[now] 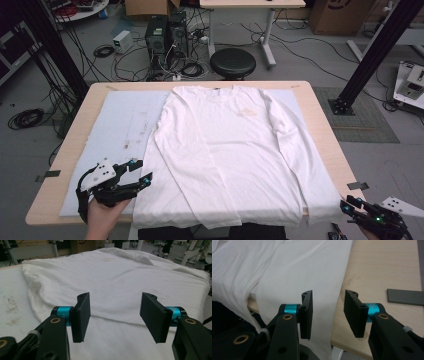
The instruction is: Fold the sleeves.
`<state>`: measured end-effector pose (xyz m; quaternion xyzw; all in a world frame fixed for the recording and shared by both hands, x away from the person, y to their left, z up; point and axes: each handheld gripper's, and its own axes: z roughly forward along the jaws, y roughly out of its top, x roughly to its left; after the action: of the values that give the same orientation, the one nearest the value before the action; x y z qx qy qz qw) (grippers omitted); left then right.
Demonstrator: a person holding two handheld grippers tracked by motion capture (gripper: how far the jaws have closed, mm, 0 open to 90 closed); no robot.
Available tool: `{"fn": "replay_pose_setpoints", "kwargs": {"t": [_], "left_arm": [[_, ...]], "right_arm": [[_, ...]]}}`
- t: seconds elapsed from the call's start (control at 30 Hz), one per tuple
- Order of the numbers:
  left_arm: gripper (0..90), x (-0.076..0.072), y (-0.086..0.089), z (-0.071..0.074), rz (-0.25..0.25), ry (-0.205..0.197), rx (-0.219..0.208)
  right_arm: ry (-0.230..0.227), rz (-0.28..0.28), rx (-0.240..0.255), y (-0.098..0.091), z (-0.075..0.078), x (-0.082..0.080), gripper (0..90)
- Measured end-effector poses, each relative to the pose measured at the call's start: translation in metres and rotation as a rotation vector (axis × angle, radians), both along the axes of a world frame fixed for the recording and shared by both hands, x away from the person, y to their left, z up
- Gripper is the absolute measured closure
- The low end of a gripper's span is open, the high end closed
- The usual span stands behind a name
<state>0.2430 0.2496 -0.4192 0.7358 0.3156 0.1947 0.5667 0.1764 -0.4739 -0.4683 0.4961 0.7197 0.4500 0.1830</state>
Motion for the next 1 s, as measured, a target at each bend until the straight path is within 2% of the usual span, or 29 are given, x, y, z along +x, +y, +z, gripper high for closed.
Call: {"fn": "replay_pose_setpoints", "kwargs": {"t": [0.17, 0.3, 0.37, 0.4, 0.43, 0.5, 0.53, 0.63, 0.73, 1.0], "left_arm": [[41.7, -0.002, -0.001, 0.001, -0.004, -0.005, 0.015], [41.7, -0.003, -0.001, 0.0, -0.004, -0.002, 0.011], [41.7, -0.003, -0.001, 0.0, -0.002, 0.001, 0.009], [41.7, -0.003, -0.001, 0.0, -0.002, 0.002, 0.008], [41.7, -0.003, -0.001, 0.0, -0.003, 0.002, 0.009], [41.7, -0.002, -0.001, 0.0, -0.003, 0.001, 0.008], [41.7, -0.003, -0.001, 0.0, -0.005, 0.001, 0.009], [41.7, -0.003, -0.002, 0.0, -0.009, 0.002, 0.008], [41.7, -0.002, -0.003, 0.001, -0.01, 0.001, 0.012], [41.7, -0.003, -0.003, 0.001, -0.008, 0.0, 0.012]], "right_arm": [[0.013, 0.01, 0.009, -0.001, -0.005, 0.0, 61.0], [0.04, 0.015, 0.035, -0.004, -0.011, 0.002, 62.6], [0.051, 0.031, 0.051, -0.005, -0.013, 0.002, 67.8], [0.054, 0.052, 0.058, -0.005, -0.014, 0.002, 74.2], [0.054, 0.052, 0.058, -0.005, -0.014, 0.002, 74.2], [0.05, 0.071, 0.061, -0.005, -0.014, 0.001, 81.7], [0.039, 0.075, 0.057, -0.004, -0.013, -0.001, 85.8], [0.024, 0.079, 0.058, -0.004, -0.01, -0.003, 88.1], [-0.014, 0.092, 0.057, -0.002, -0.001, -0.007, 89.5], [-0.108, 0.134, 0.111, 0.015, 0.028, -0.013, 89.8]]}}
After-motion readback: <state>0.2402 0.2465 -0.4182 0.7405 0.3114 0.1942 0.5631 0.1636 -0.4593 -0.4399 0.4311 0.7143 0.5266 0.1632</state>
